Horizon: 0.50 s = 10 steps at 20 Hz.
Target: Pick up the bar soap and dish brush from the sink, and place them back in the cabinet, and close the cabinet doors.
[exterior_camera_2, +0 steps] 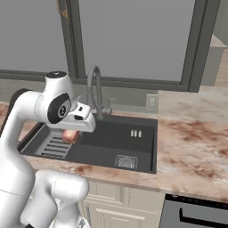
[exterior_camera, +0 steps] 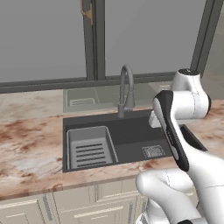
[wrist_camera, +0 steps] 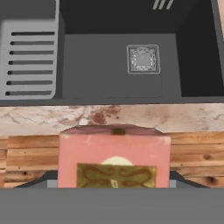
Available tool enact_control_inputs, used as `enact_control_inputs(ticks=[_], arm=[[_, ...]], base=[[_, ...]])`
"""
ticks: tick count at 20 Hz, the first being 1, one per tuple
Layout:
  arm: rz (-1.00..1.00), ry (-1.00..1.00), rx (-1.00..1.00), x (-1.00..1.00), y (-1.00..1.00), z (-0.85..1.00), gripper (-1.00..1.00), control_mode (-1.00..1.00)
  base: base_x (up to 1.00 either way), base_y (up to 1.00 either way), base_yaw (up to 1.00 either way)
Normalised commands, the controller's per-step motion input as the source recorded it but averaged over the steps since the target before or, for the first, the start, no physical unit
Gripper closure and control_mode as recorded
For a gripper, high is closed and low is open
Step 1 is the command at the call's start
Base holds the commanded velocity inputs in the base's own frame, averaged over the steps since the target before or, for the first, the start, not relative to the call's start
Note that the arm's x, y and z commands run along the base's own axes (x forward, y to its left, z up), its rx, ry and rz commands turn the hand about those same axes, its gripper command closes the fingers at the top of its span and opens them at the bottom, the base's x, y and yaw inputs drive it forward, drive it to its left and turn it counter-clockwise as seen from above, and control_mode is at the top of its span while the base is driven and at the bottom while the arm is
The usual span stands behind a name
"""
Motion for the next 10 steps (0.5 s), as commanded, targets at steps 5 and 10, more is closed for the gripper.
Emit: enact_control_inputs(ticks=[5, 10], arm=[[0.03, 0.0, 0.0, 0.0, 0.14, 0.04, 1.0, -1.0], [0.0, 0.0, 0.0, 0.0, 0.0, 0.0, 1.0, 1.0]], base=[[0.0, 0.0, 0.0], [-0.13, 0.04, 0.09]])
